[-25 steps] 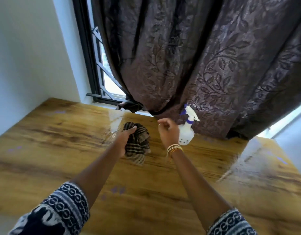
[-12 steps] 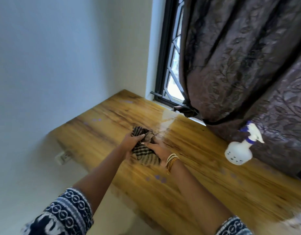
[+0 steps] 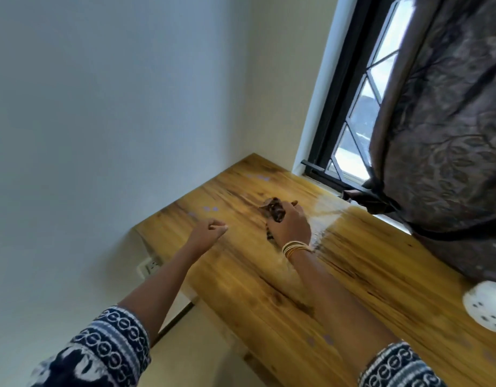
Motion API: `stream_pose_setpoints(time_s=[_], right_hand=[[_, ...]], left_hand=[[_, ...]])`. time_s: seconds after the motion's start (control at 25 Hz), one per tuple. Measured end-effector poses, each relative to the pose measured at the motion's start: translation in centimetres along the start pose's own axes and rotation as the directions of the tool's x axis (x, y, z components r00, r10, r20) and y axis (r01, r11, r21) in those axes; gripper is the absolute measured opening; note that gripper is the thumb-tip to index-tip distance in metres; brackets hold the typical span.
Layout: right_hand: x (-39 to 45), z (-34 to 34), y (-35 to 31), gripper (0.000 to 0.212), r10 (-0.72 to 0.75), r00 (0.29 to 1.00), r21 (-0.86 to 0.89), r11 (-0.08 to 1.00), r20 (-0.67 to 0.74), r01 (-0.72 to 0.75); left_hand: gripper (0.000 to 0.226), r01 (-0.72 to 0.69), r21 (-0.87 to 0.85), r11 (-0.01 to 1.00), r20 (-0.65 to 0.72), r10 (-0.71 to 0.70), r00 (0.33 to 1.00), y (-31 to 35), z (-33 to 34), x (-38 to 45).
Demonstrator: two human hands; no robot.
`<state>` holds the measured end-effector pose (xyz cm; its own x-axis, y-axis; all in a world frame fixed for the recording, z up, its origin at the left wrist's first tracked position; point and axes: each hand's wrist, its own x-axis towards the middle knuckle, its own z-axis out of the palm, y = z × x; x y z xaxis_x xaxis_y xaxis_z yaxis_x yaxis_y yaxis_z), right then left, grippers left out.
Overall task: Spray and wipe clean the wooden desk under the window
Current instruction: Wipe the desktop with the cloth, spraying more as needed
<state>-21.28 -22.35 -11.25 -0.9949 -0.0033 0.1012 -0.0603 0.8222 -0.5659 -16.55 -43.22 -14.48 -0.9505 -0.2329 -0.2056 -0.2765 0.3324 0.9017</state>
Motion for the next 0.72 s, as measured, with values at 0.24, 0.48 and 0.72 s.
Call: stream_pose_setpoints(time_s=[0.24, 0.48, 0.72], right_hand=[[3.8, 4.4, -1.1, 0.062, -0.054, 0.998, -0.392, 0.918, 0.025, 0.059], [7.2, 7.9, 2.2, 0.055, -0.232, 0.876, -0.391, 0.825, 0.423, 0.408], [6.3, 10.5, 2.4, 0.057, -0.413, 0.818, -0.478, 0.667, 0.401, 0.571]], left_hand=[[0.024, -0.105, 0.292, 0.951, 0.015, 0.105, 0.994, -2.9, -0.5, 4.3], [0.047, -0.304, 0.634, 0.711, 0.122, 0.297, 0.947, -6.5, 0.8, 4.6], [0.059, -0.291, 0.759, 0.582, 0.096, 0.342, 0.935, -9.8, 0.6, 2.6]])
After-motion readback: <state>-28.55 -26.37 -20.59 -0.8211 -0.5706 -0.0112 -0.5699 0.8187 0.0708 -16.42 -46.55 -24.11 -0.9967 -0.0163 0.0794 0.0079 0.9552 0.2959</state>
